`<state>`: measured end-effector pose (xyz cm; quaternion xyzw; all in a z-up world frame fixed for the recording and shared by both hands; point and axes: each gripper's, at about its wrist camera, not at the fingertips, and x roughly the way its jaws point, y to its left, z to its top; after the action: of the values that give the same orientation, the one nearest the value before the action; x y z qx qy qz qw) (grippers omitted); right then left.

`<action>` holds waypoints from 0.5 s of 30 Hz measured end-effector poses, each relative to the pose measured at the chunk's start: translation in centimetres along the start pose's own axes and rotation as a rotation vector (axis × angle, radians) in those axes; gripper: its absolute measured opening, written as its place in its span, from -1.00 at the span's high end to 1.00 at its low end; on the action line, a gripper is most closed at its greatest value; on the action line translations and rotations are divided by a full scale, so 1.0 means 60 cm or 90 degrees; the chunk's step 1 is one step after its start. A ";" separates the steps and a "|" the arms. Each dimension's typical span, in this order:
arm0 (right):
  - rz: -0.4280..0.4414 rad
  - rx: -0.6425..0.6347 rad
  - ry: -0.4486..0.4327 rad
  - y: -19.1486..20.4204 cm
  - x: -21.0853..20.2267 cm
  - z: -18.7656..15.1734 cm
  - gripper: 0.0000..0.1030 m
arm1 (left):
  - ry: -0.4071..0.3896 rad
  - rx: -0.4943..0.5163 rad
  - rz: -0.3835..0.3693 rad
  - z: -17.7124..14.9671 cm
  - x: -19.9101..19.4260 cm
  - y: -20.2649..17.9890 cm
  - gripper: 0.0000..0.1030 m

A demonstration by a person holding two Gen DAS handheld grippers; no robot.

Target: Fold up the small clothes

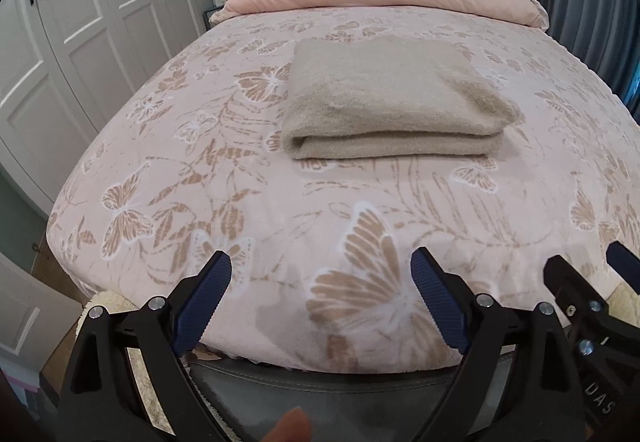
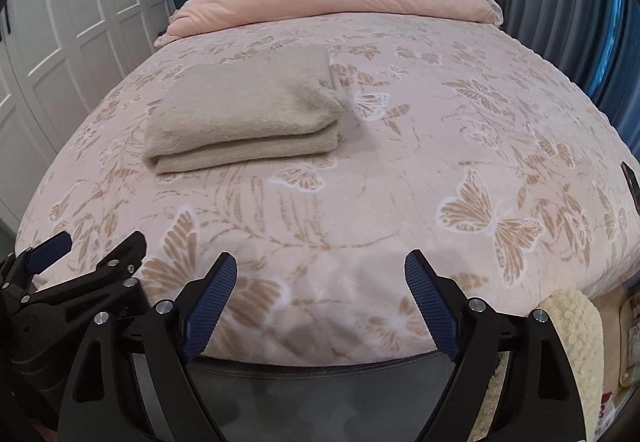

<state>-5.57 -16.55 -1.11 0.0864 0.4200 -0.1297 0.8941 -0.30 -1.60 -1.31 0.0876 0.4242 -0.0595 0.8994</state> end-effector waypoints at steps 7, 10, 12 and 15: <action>-0.001 0.003 -0.012 0.002 -0.014 0.000 -0.64 | -0.014 -0.009 0.009 0.000 -0.013 0.007 -0.72; -0.001 0.006 -0.010 0.003 -0.014 -0.001 -0.64 | -0.016 -0.009 0.010 0.000 -0.015 0.007 -0.72; -0.001 0.006 -0.008 0.001 -0.013 -0.001 -0.64 | -0.013 -0.009 0.009 0.000 -0.015 0.007 -0.72; -0.005 0.009 -0.007 0.003 -0.014 -0.002 -0.64 | -0.012 -0.009 0.010 -0.002 -0.016 0.007 -0.72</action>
<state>-6.12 -16.19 -0.55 0.0900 0.4144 -0.1366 0.8953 -0.94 -1.15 -0.58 0.0840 0.4157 -0.0498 0.9043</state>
